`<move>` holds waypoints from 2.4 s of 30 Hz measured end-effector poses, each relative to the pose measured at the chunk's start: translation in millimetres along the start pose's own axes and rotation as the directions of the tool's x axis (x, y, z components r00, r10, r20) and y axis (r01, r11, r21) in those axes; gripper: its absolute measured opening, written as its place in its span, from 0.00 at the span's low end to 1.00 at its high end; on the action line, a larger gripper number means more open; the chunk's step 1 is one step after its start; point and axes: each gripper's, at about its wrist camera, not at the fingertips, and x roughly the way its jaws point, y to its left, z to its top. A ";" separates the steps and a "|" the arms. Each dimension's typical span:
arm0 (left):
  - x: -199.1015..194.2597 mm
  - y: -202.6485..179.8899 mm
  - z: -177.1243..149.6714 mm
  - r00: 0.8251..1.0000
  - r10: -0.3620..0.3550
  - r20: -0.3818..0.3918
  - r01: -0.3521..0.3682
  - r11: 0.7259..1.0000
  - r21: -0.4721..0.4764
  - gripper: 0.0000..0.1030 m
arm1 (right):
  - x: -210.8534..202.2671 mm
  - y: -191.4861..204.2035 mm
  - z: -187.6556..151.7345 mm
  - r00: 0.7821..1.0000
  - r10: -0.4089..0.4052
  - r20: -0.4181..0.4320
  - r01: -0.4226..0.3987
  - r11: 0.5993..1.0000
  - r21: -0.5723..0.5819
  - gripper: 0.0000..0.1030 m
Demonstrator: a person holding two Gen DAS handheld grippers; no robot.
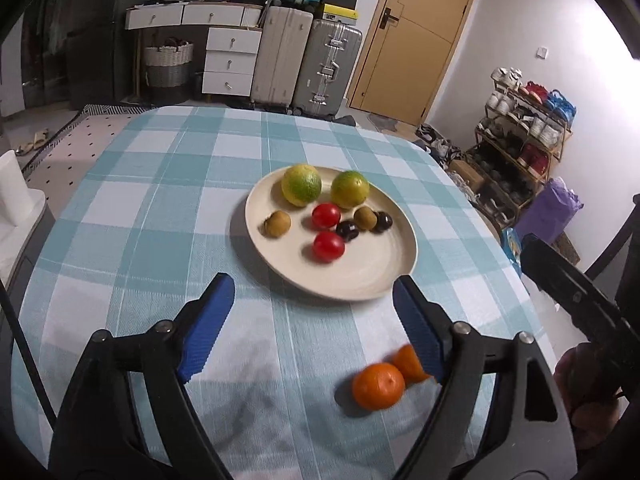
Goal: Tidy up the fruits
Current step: 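Open both grippers to release the fruits onto the plate and withdraw, then grasp an orange with the left gripper while the right approaches the other orange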
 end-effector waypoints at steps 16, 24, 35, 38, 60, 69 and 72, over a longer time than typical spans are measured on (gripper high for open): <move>-12.7 -4.0 -41.9 0.998 -0.019 -0.065 0.019 1.000 0.006 0.97 | -29.0 11.6 -44.9 0.999 0.000 -0.044 -0.001 1.000 -0.026 0.99; -3.1 -7.5 -63.6 0.989 -0.051 -0.141 0.054 0.998 0.022 0.99 | -30.6 8.2 -66.5 0.996 -0.011 -0.092 0.010 1.000 -0.015 0.99; 20.0 -18.1 -74.0 0.973 -0.061 -0.221 0.074 0.996 0.048 0.99 | -28.7 -3.2 -86.7 0.988 -0.014 -0.154 0.019 0.999 0.036 1.00; 25.8 -20.2 -74.1 0.975 -0.030 -0.220 0.045 0.997 0.061 0.99 | -27.8 -5.2 -88.5 0.987 -0.014 -0.162 0.021 0.999 0.045 1.00; 47.3 -35.8 -69.7 0.951 -0.193 -0.240 0.224 0.968 0.111 0.37 | -15.6 -13.4 -90.8 0.980 -0.026 -0.199 0.041 0.997 0.071 1.00; 31.1 -17.5 -70.2 0.959 -0.193 -0.208 0.212 0.974 0.077 0.36 | -16.7 -13.0 -91.1 0.980 -0.023 -0.200 0.040 0.996 0.082 1.00; 22.9 -9.6 -69.1 0.964 -0.187 -0.191 0.203 0.977 0.065 0.36 | -14.8 -12.1 -91.0 0.977 -0.008 -0.211 0.026 0.996 0.082 1.00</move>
